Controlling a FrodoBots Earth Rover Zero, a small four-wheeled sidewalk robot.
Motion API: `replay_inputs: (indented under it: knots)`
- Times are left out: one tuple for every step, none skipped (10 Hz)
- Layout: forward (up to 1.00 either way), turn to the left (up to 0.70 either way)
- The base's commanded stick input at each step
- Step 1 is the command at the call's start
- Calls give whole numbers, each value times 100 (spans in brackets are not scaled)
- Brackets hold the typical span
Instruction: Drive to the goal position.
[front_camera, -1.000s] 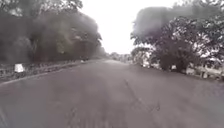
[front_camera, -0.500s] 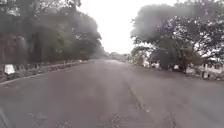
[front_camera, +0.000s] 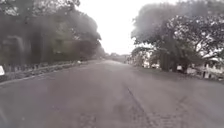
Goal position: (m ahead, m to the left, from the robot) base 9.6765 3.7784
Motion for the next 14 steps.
replay_inputs:
  knots:
    - [70, 0]
    - [70, 0]
    - [70, 0]
    - [70, 0]
    - [70, 0]
    - [70, 0]
    - [70, 0]
    - [70, 0]
    - [70, 0]
    - [70, 0]
    - [70, 0]
    - [70, 0]
    - [70, 0]
    - [70, 0]
